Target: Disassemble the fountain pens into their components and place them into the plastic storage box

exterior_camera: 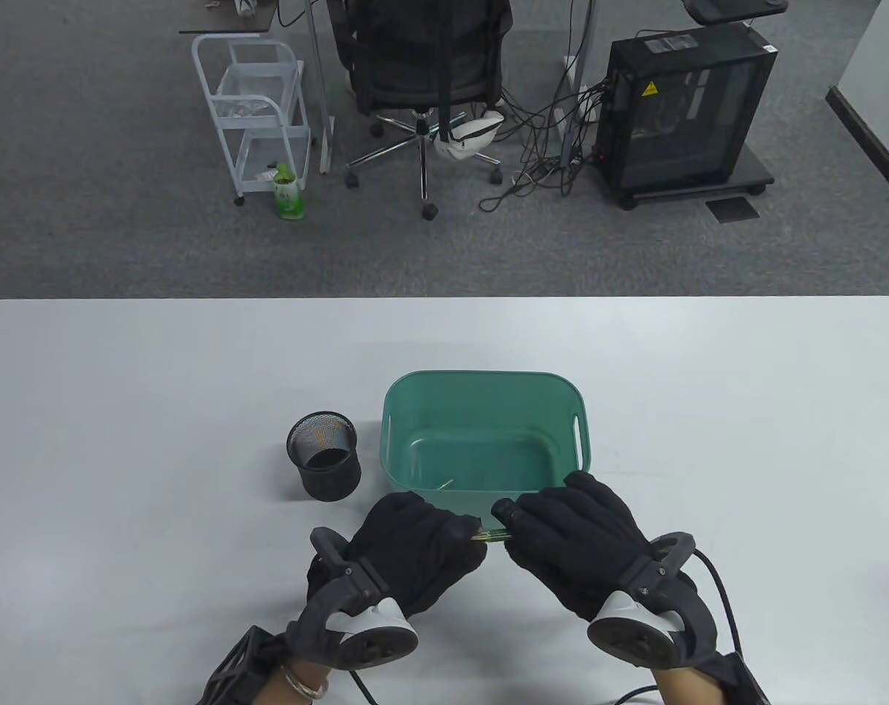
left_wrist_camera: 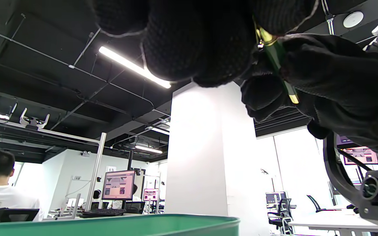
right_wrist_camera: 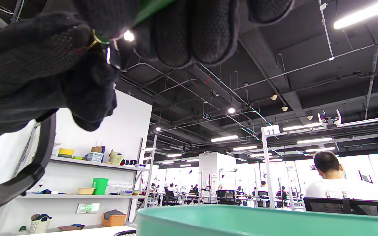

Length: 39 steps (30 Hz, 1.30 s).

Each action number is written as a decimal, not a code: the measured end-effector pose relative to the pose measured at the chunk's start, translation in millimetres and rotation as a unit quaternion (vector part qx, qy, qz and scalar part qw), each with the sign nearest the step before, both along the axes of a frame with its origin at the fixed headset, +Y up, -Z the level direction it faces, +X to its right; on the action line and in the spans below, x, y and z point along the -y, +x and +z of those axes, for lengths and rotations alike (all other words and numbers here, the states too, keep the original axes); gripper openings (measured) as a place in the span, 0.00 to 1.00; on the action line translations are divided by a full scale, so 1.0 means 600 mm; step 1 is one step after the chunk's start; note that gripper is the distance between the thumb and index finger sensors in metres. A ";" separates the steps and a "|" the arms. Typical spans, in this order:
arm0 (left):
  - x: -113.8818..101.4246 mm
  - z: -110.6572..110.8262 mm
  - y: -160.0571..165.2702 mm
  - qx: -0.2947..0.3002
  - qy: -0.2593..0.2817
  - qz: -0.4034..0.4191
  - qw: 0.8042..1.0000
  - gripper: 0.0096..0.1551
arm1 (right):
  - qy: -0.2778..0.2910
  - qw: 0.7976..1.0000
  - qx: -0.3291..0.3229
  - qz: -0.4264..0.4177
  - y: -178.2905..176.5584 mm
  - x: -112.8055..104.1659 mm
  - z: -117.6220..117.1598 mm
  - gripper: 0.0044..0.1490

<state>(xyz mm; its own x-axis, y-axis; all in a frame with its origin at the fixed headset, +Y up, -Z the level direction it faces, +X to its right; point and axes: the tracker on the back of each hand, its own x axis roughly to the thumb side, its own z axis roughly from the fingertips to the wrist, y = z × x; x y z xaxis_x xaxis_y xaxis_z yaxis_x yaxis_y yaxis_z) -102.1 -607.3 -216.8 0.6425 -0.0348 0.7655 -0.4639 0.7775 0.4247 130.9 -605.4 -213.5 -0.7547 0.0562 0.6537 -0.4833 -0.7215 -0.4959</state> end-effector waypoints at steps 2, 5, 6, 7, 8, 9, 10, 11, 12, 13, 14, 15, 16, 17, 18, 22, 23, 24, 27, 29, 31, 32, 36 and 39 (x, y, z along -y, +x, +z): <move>0.000 -0.001 0.000 0.003 -0.003 -0.001 1.000 0.25 | 0.000 1.000 -0.002 -0.001 0.000 0.000 0.000 0.27; 0.001 -0.002 0.000 0.010 -0.013 -0.004 1.000 0.25 | 0.001 1.000 -0.004 -0.001 -0.001 0.001 0.001 0.27; 0.001 -0.002 0.000 0.011 -0.015 -0.004 1.000 0.25 | 0.002 1.000 -0.005 -0.002 -0.002 0.001 0.001 0.27; 0.001 -0.003 0.000 0.012 -0.018 -0.006 1.000 0.25 | 0.003 1.000 -0.005 -0.002 -0.002 0.001 0.001 0.27; 0.001 -0.004 -0.001 0.014 -0.023 -0.007 1.000 0.25 | 0.004 1.000 -0.006 -0.001 -0.003 0.002 0.002 0.27; 0.001 -0.004 -0.001 0.016 -0.026 -0.006 1.000 0.25 | 0.008 1.000 -0.006 -0.001 -0.004 0.003 0.002 0.27; 0.001 -0.006 -0.002 0.020 -0.030 -0.005 0.999 0.25 | 0.010 1.000 -0.006 -0.001 -0.004 0.003 0.003 0.27; 0.000 -0.006 -0.003 0.022 -0.033 -0.004 0.999 0.25 | 0.012 1.000 -0.007 -0.002 -0.005 0.004 0.003 0.26; 0.000 -0.008 -0.003 0.028 -0.040 -0.002 0.999 0.26 | 0.022 1.000 -0.008 -0.006 -0.006 0.005 0.005 0.26; 0.001 -0.009 -0.004 0.034 -0.045 0.006 0.998 0.26 | 0.028 1.000 -0.005 -0.002 -0.007 0.004 0.006 0.26; 0.001 -0.011 -0.004 0.037 -0.049 0.007 0.998 0.26 | 0.030 1.000 0.000 0.001 -0.007 0.003 0.007 0.26; 0.002 -0.012 -0.005 0.036 -0.055 0.009 0.998 0.26 | 0.031 1.000 0.001 0.003 -0.008 0.003 0.008 0.26; 0.002 -0.013 -0.005 0.035 -0.058 0.007 0.998 0.27 | 0.031 0.999 0.001 0.004 -0.007 0.003 0.008 0.26; 0.002 -0.014 -0.005 0.033 -0.061 0.005 0.998 0.27 | 0.031 1.000 0.002 0.004 -0.007 0.004 0.007 0.26; 0.002 -0.014 -0.005 0.030 -0.059 0.006 0.998 0.27 | 0.030 1.000 0.001 0.003 -0.007 0.003 0.007 0.26; 0.002 -0.013 -0.005 0.016 -0.049 0.008 0.999 0.28 | 0.030 1.000 0.002 0.003 -0.006 0.003 0.007 0.26; 0.002 -0.012 -0.005 0.013 -0.048 0.007 0.999 0.29 | 0.032 0.999 0.004 0.004 -0.005 0.003 0.007 0.26; 0.002 -0.013 -0.005 0.012 -0.047 0.007 0.999 0.29 | 0.032 0.999 0.005 0.005 -0.005 0.003 0.007 0.26; 0.003 -0.013 -0.008 0.001 -0.042 0.013 0.999 0.31 | 0.032 0.999 0.006 0.003 -0.003 0.002 0.006 0.26; 0.003 -0.013 -0.009 -0.002 -0.043 0.013 0.999 0.33 | 0.032 0.999 0.007 0.000 -0.001 0.001 0.005 0.26; 0.003 -0.013 -0.009 -0.003 -0.043 0.015 0.999 0.34 | 0.034 0.999 0.012 -0.002 0.003 -0.001 0.004 0.26; 0.003 -0.013 -0.009 -0.006 -0.039 0.016 0.999 0.34 | 0.035 0.999 0.013 -0.003 0.005 -0.001 0.004 0.26; 0.002 -0.010 -0.008 -0.007 -0.024 0.020 0.999 0.30 | 0.033 0.999 0.016 -0.006 0.010 -0.003 0.002 0.26; 0.002 -0.008 -0.008 -0.005 -0.018 0.025 1.000 0.28 | 0.033 0.999 0.017 -0.005 0.010 -0.003 0.001 0.26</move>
